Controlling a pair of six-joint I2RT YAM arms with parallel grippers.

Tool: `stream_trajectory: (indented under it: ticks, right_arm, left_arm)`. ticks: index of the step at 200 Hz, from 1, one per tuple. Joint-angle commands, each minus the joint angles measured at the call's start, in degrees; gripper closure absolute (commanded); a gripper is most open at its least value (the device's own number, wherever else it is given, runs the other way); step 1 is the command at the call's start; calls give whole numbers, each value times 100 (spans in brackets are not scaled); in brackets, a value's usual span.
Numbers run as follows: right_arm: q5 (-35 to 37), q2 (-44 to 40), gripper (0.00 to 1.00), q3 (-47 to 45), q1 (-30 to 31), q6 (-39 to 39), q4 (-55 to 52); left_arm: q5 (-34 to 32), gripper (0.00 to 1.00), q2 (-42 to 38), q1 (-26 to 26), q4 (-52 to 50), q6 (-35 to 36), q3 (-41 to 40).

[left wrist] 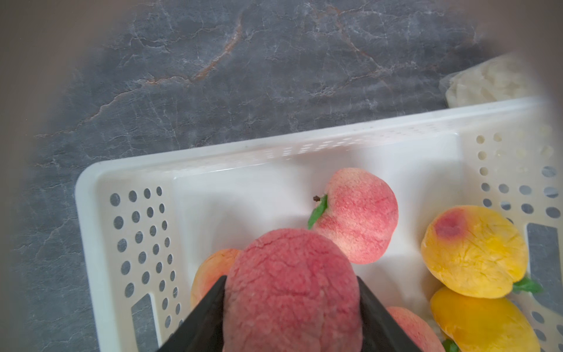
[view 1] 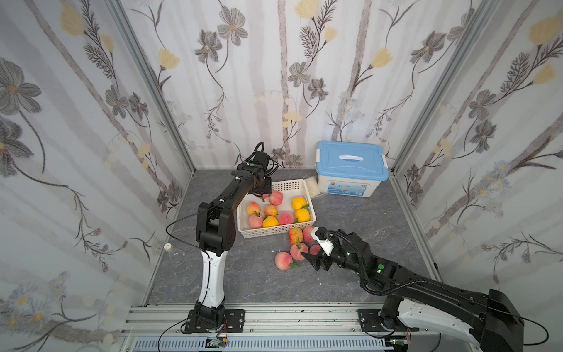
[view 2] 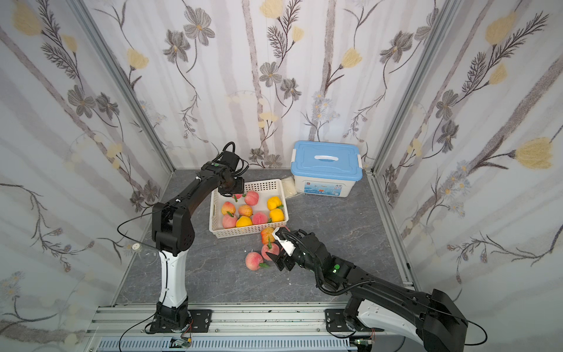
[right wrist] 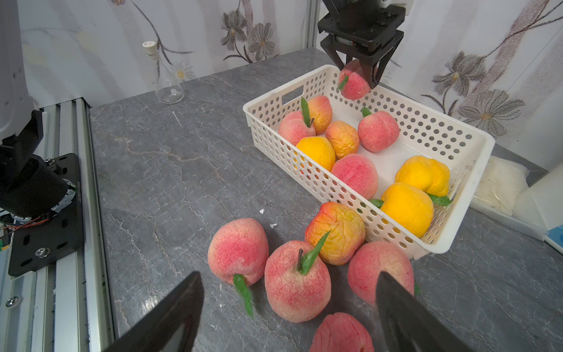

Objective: Put the peaches into the basket
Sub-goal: Place the peach in the basket.

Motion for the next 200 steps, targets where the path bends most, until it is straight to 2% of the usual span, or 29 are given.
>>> stream_trajectory:
  ticks: [1, 68, 133, 200]
  right_arm:
    - [101, 48, 12, 69, 51, -145, 82]
    - [218, 132, 12, 121, 127, -194, 38]
    - [426, 319, 12, 219, 197, -280, -47]
    - [595, 319, 11, 246, 259, -365, -62]
  left_arm:
    - [-149, 38, 234, 6, 80, -102, 125]
    - [-236, 38, 626, 59, 355, -295, 84]
    - [-183, 27, 618, 67, 459, -287, -146]
    - [-112, 20, 417, 68, 329, -239, -220]
